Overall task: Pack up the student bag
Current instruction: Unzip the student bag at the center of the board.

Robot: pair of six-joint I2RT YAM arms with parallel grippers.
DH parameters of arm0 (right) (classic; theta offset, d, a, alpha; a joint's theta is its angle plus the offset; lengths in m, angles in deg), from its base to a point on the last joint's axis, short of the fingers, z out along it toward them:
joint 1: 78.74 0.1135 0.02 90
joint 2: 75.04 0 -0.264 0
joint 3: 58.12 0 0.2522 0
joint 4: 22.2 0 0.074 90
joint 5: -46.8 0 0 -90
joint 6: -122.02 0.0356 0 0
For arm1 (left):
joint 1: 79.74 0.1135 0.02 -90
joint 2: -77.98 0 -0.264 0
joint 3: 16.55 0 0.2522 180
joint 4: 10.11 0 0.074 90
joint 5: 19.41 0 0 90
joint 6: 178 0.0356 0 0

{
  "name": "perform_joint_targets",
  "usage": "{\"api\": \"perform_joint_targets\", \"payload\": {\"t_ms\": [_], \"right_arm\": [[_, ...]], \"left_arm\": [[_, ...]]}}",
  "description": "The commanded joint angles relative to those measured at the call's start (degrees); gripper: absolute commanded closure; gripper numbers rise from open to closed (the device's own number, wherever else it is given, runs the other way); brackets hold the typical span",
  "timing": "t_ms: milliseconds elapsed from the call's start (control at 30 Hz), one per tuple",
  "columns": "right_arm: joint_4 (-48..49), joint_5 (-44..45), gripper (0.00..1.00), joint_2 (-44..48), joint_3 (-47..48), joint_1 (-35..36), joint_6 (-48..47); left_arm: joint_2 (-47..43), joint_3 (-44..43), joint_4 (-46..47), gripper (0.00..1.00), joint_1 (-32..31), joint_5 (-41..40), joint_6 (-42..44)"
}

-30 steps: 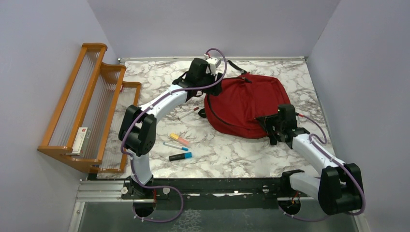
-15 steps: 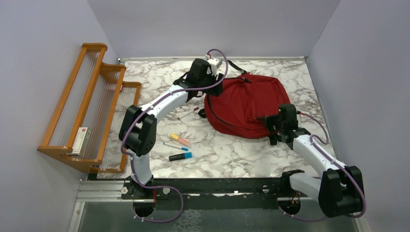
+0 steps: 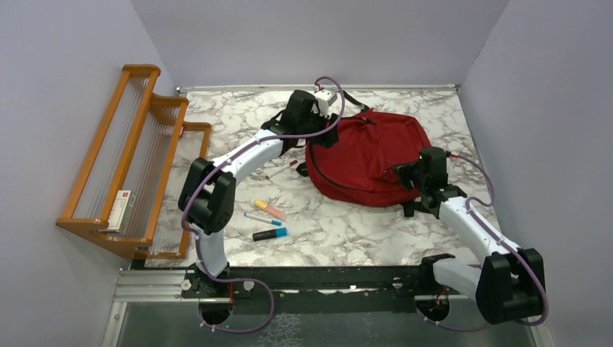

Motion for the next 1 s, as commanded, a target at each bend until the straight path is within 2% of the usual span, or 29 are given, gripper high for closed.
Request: {"api": "perform_joint_targets", "payload": {"t_ms": [0,100,267,367,433,600,967], "right_arm": [[5.5,-0.2,1.00,-3.5,2.8,0.1,-5.5],[9.2,-3.2,1.00,-5.1,3.2,0.1,-7.3],[11.6,-6.0,0.99,-5.9,4.4,0.1,-9.4],[11.6,-6.8,0.99,-6.1,5.1,0.1,-10.5],[12.0,-7.9,0.99,-6.1,5.2,0.1,-10.8],[12.0,-9.7,0.99,-6.6,5.8,0.1,-11.0],[10.8,-12.6,0.99,-7.6,7.1,0.1,-11.7]], "left_arm": [[-3.9,3.0,5.4,0.32,-3.0,6.3,2.1],[-8.0,6.8,9.1,0.27,-6.5,4.3,3.2],[-13.7,19.5,20.7,0.21,-9.3,4.5,-3.3],[-14.4,23.5,24.4,0.17,-12.0,2.8,-5.6],[-13.9,23.5,25.0,0.13,-14.2,0.3,-5.2],[-9.7,20.8,26.6,0.13,-17.3,-2.8,-4.3],[-0.7,16.8,27.6,0.13,-19.4,-6.8,-2.1]]}}
